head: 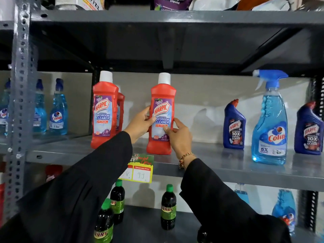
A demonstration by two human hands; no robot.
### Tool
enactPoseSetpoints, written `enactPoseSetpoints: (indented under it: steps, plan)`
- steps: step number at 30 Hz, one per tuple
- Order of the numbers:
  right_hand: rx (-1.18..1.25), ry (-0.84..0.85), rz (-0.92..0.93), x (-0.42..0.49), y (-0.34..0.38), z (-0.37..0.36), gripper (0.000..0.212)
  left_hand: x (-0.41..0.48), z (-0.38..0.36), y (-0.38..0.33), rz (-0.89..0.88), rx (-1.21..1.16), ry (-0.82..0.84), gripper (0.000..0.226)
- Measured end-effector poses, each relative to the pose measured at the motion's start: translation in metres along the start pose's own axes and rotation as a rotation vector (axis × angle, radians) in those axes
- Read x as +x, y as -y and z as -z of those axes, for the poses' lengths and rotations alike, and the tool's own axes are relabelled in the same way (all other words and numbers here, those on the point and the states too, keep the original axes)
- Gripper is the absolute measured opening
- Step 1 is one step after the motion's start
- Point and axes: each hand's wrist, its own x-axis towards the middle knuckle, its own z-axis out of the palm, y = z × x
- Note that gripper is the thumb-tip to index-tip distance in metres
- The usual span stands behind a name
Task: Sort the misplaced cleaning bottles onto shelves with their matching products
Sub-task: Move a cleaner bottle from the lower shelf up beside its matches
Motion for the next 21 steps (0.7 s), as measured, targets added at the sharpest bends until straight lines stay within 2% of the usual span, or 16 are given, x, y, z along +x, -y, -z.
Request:
enactPoseSetpoints:
  steps: [6,8,10,12,14,15,16,18,21]
  plan:
    - [-0.031,0.075,-0.011,-0.003,-0.001,0.003,0.038,0.005,0.001,0.007,0.061,-0.049,0.005,0.044]
    - [-0.044,0.037,0.048,-0.012,0.0,0.011,0.037,0.003,0.002,0.004,0.052,0.104,-0.102,0.051]
    - [-0.024,-0.143,0.234,-0.036,-0.003,0.024,0.032,-0.016,-0.001,0.007,-0.123,0.211,-0.357,0.049]
    - [-0.04,-0.31,0.515,-0.07,-0.02,0.033,0.024,-0.055,-0.02,0.016,-0.389,0.058,-0.578,0.039]
    - [-0.098,-0.328,0.681,-0.113,-0.059,0.038,0.019,-0.1,-0.055,0.047,-0.561,-0.029,-0.63,0.028]
    - [-0.121,-0.288,0.69,-0.134,-0.081,0.04,0.019,-0.121,-0.076,0.066,-0.581,-0.027,-0.602,0.024]
    - [-0.151,-0.234,0.649,-0.154,-0.107,0.041,0.02,-0.14,-0.096,0.087,-0.564,0.007,-0.555,0.023]
    - [-0.267,-0.147,0.454,-0.193,-0.158,0.046,0.029,-0.171,-0.133,0.132,-0.44,0.108,-0.424,0.021]
    - [-0.348,-0.129,-0.025,-0.232,-0.22,0.054,0.057,-0.193,-0.178,0.188,-0.052,0.084,-0.114,0.021]
